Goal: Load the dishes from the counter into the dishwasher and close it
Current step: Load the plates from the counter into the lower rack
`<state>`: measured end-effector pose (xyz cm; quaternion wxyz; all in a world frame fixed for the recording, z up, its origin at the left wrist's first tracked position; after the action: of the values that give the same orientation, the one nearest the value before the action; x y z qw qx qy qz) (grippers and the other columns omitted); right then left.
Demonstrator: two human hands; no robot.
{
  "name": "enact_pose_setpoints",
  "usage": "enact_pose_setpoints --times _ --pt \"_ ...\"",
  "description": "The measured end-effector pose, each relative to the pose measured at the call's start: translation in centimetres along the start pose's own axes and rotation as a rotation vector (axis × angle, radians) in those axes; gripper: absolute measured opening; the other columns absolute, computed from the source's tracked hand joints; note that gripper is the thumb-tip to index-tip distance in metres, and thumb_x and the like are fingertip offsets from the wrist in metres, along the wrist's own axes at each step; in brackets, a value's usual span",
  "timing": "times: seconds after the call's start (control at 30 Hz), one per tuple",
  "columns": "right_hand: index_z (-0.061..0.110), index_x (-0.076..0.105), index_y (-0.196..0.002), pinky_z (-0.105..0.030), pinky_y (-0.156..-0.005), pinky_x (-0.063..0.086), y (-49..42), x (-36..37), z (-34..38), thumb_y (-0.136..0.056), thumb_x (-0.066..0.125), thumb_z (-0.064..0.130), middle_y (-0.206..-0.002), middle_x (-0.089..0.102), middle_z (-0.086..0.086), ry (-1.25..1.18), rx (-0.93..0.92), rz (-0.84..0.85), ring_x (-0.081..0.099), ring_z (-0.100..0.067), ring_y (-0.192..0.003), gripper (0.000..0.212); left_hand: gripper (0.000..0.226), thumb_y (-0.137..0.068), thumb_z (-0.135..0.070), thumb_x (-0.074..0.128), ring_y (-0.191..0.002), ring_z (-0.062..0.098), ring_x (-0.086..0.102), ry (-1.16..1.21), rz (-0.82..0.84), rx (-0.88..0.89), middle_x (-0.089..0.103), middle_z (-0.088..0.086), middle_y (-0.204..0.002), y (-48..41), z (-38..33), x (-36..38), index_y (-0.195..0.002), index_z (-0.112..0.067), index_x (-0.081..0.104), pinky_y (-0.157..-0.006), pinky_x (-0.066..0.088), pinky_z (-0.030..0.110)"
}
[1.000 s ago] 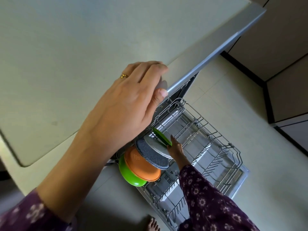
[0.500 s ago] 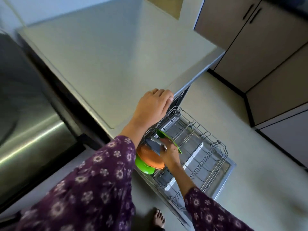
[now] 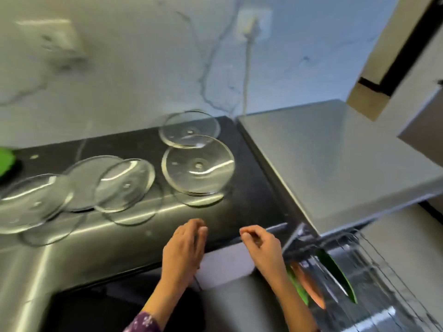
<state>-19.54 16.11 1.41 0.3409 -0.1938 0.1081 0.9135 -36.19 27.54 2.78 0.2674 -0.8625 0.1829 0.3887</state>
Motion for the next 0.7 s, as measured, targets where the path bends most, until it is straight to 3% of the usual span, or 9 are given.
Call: enact_pose_setpoints --times 0.13,0.27,0.43,0.57,0.7 --pt "0.028 0.07 -0.086 -0.019 -0.075 0.052 -1.5 7.8 8.3 -0.085 0.065 0.017 -0.08 0.072 0.007 0.01 -0.145 0.188 0.066 -0.003 -0.078 0.012 0.034 -0.092 -0.051 0.029 -0.083 0.014 0.061 -0.108 -0.11 -0.131 0.06 -0.012 -0.085 3.1 9.0 -8.9 -0.099 -0.029 0.054 -0.063 0.048 0.031" --pt "0.017 0.071 -0.09 -0.006 -0.064 0.042 -1.1 15.9 15.6 -0.085 0.065 0.017 -0.074 0.065 0.012 0.095 -0.279 0.379 0.058 0.01 -0.067 0.008 0.023 -0.095 -0.048 0.039 -0.084 0.014 0.06 -0.149 -0.229 -0.34 0.059 -0.013 -0.087 7.4 16.3 -16.6 -0.097 -0.03 0.054 -0.066 0.048 0.031" --pt "0.018 0.069 -0.091 -0.005 -0.06 0.039 -0.1 24.9 21.4 -0.085 0.064 0.018 -0.072 0.061 0.009 0.223 -0.356 0.566 0.052 0.007 -0.059 0.008 0.003 -0.093 -0.03 0.052 -0.082 0.021 0.061 -0.143 -0.318 -0.547 0.059 -0.009 -0.083 11.2 22.8 -22.6 -0.092 -0.028 0.054 -0.065 0.046 0.033" --pt "0.014 0.068 -0.095 -0.03 -0.074 0.052 0.0 30.9 24.7 -0.083 0.062 0.018 -0.078 0.066 0.0 0.266 -0.355 0.647 0.06 -0.011 -0.07 0.014 0.009 -0.095 -0.03 0.051 -0.08 0.018 0.058 -0.156 -0.336 -0.617 0.057 -0.01 -0.083 11.3 26.1 -25.1 -0.093 -0.023 0.055 -0.064 0.041 0.03" --pt "0.013 0.067 -0.098 -0.033 -0.08 0.052 -1.1 36.2 27.3 -0.084 0.06 0.018 -0.086 0.067 -0.003 0.343 -0.369 0.689 0.063 -0.017 -0.083 0.017 0.013 -0.096 -0.033 0.048 -0.077 0.014 0.056 -0.133 -0.332 -0.659 0.057 -0.009 -0.082 9.7 30.0 -26.1 -0.088 -0.023 0.051 -0.063 0.039 0.029"
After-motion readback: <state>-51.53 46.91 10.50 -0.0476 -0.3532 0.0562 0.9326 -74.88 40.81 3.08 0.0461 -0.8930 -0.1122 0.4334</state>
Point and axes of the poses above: each hand's wrist, its own y-axis away from the middle knuckle, its own x-axis out of the palm, z = x × y, the point moved 2 cm from there along -y, towards the middle knuckle
